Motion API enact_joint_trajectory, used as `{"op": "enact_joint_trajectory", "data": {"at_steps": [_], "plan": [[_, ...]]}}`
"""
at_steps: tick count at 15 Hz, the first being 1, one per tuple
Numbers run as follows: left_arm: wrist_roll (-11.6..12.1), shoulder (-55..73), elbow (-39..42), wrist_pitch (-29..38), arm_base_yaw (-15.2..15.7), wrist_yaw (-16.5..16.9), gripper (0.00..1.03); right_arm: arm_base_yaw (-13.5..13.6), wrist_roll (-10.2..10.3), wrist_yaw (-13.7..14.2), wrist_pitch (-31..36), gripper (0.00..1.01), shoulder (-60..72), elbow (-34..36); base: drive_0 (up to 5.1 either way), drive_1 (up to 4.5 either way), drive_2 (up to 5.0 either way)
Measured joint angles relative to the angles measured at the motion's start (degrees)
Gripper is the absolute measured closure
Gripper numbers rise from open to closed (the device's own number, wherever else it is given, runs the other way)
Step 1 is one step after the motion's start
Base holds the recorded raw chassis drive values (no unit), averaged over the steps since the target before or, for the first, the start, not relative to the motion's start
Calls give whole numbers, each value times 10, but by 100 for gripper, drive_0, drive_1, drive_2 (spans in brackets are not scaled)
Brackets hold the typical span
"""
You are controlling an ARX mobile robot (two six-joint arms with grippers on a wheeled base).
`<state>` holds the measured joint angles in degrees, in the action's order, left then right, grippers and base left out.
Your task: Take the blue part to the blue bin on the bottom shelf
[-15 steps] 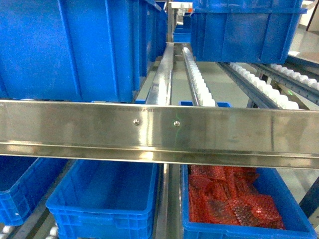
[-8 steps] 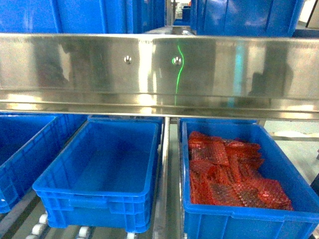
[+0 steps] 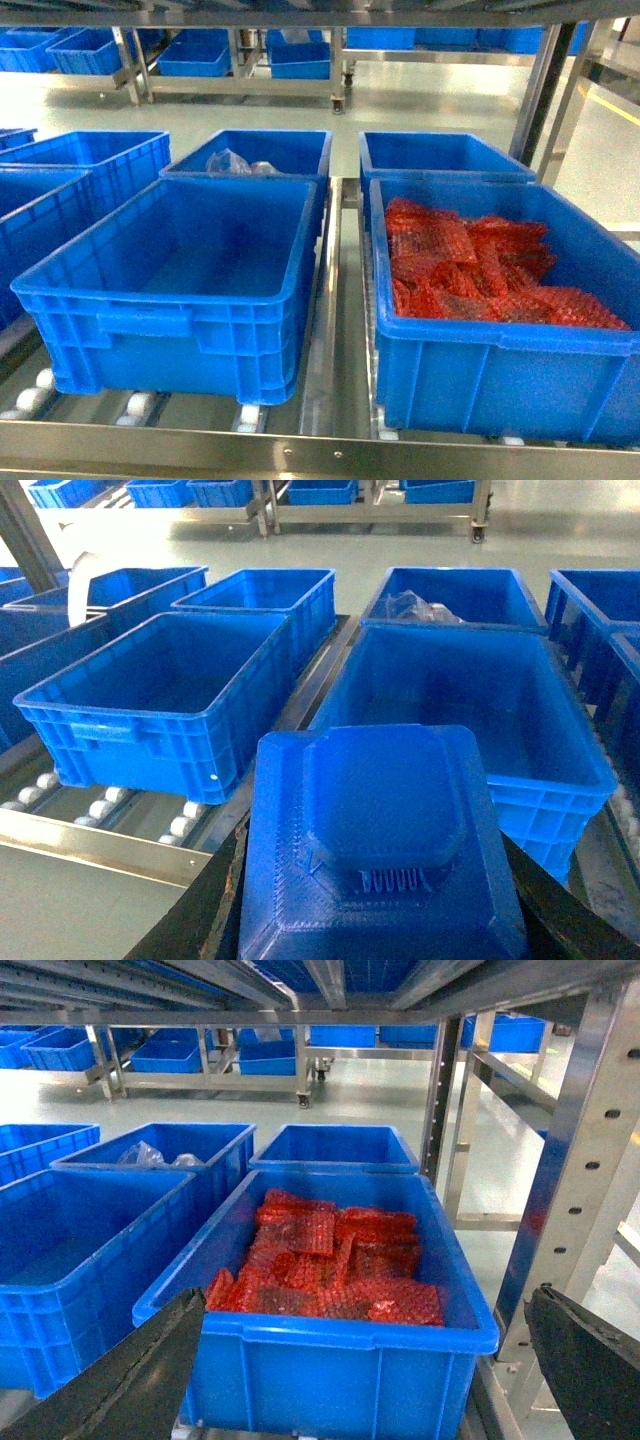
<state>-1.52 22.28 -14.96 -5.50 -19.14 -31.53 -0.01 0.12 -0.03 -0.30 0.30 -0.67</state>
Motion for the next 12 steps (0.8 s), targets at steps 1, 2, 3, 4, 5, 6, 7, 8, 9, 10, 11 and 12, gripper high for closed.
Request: {"op": "enact_joint_trajectory", "data": {"at_steps": [1, 2, 3, 4, 5, 6, 7, 8, 9, 10, 11, 12], "plan": [[0, 0, 0, 0, 0, 0, 60, 0, 0, 0, 0, 3, 0, 0, 0, 0, 0], [0, 0, 0, 0, 0, 0, 60, 0, 0, 0, 0, 3, 0, 0, 0, 0, 0], [0, 0, 0, 0, 0, 0, 60, 0, 0, 0, 0, 3, 0, 0, 0, 0, 0], [0, 0, 0, 0, 0, 0, 60, 0, 0, 0, 0, 3, 0, 0, 0, 0, 0], [0, 0, 0, 0, 0, 0, 60, 0, 0, 0, 0, 3, 0, 0, 0, 0, 0], [0, 0, 0, 0, 0, 0, 60, 0, 0, 0, 0, 3, 0, 0, 0, 0, 0], [0, 0, 0, 0, 0, 0, 60, 0, 0, 0, 0, 3, 0, 0, 0, 0, 0], [0, 0, 0, -2, 0, 0, 60, 0, 0, 1, -1, 3, 0, 0, 0, 0, 0], [0, 0, 1, -2, 0, 0, 60, 0, 0, -1, -1, 3, 0, 0, 0, 0, 0], [0, 0, 1, -2, 0, 0, 60, 0, 0, 0, -1, 3, 0, 0, 0, 0, 0], [0, 0, 1, -1, 0, 0, 60, 0, 0, 1, 0, 3, 0, 0, 0, 0, 0], [0, 0, 1, -1, 0, 0, 60, 0, 0, 0, -1, 3, 0, 0, 0, 0, 0]]}}
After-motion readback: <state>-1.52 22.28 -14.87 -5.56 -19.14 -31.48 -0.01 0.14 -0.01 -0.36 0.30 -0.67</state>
